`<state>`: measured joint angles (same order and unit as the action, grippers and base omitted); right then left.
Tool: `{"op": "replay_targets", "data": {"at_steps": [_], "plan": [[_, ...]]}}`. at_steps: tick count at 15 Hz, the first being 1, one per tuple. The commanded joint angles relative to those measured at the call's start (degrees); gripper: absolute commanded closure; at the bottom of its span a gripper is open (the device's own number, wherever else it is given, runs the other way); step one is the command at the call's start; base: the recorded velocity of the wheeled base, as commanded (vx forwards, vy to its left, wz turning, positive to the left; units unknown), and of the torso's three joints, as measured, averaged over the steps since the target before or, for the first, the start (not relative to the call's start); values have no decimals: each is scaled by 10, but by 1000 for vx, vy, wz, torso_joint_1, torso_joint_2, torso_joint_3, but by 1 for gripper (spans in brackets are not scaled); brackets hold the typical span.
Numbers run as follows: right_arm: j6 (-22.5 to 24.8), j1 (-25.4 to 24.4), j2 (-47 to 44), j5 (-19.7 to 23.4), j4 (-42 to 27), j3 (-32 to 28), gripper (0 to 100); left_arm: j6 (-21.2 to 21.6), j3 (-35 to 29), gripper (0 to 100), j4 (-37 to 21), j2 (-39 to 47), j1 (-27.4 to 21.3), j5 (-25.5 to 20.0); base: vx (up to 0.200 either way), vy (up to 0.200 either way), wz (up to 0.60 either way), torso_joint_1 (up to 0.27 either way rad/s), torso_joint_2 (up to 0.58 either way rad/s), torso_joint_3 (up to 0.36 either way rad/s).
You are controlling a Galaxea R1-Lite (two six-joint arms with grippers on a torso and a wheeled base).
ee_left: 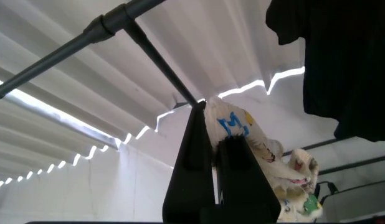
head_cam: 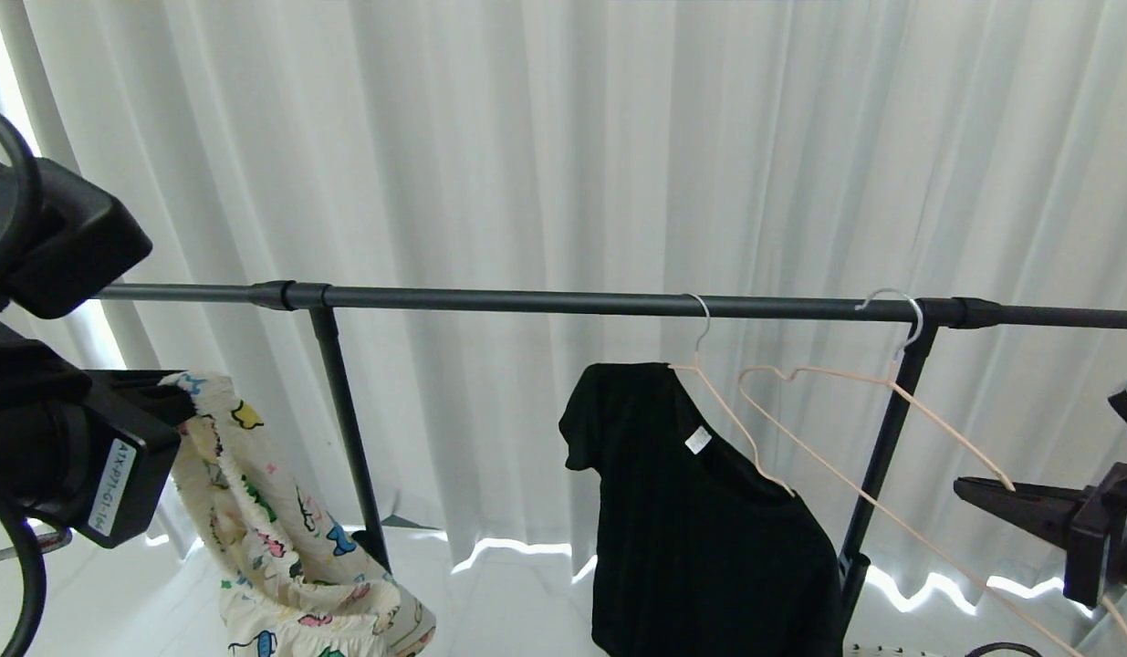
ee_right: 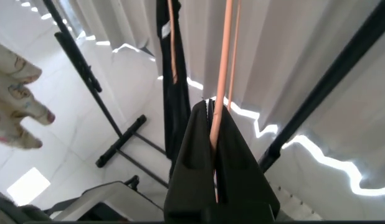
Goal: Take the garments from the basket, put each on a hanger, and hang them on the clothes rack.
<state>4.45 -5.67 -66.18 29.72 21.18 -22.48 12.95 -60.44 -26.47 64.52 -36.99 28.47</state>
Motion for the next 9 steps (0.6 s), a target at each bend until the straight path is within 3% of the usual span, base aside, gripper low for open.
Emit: {"op": "replay_targets", "data": {"at_steps": [1,9], "plan": [[0,0,51,0,-5,15,100,0,1,100,0,0,0,0,-200,0,0,7,2,7],[3,-12,66,-2,-11,10,100,-1,11,100,1,-1,0,0,-200,0,0,-4,0,4]]}}
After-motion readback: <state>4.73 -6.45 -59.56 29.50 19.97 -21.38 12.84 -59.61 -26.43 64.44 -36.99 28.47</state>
